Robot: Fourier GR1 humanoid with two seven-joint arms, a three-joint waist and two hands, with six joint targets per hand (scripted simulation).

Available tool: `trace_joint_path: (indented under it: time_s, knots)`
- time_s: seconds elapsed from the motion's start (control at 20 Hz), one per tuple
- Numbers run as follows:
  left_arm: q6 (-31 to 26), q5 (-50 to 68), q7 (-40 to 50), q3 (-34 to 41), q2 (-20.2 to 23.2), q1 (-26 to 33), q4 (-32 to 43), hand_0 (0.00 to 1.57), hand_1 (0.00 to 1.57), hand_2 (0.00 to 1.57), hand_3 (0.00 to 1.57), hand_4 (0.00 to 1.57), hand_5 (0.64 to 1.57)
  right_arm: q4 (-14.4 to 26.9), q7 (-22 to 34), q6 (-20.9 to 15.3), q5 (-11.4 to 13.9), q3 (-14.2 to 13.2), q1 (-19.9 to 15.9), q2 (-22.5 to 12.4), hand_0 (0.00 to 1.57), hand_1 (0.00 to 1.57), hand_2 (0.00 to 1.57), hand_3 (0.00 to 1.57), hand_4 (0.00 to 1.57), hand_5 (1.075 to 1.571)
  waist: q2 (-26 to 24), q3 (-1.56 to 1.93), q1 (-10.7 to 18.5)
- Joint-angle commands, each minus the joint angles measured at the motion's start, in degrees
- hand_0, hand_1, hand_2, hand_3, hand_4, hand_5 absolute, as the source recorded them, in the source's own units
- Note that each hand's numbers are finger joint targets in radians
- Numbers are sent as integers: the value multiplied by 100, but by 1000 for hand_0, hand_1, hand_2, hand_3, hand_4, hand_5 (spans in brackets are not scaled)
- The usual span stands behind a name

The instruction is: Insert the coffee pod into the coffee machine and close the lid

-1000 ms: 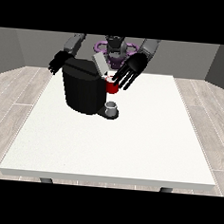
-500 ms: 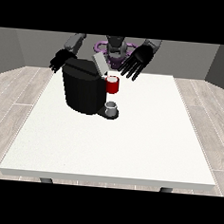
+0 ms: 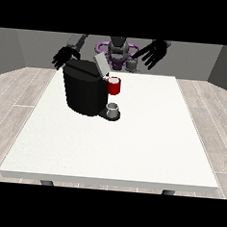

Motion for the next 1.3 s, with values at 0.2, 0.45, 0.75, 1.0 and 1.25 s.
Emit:
trace_joint_path:
  time_s: [0.2,0.45,0.75,1.0,1.25]
  knots:
    - [-139,999,-181,628,-731,1272,-44,0,0,0,0,0,1571,-222,93,98,242,179,804,-188,0,0,0,0,433,1571,-1303,0,542]
    - [21,1404,-307,908,-1086,1863,-45,0,0,0,0,227,1571,-764,722,754,-136,215,418,-578,0,0,0,0,370,1571,-1544,-2,598]
    - [-502,1703,-334,824,-1078,2261,-392,0,0,0,0,0,1571,-942,634,755,-67,99,-66,-800,0,0,0,0,43,1571,-1493,4,1146]
    - [-492,1917,-152,663,-1525,2823,-882,0,0,0,0,135,1571,-929,848,1114,-86,277,206,-887,0,0,0,0,0,1571,-1833,6,1485]
    - [-523,2253,-71,637,-1502,2817,-1407,0,0,0,0,0,1571,-1007,1172,1056,152,519,-634,-838,0,0,0,0,239,1571,-1234,4,1459]
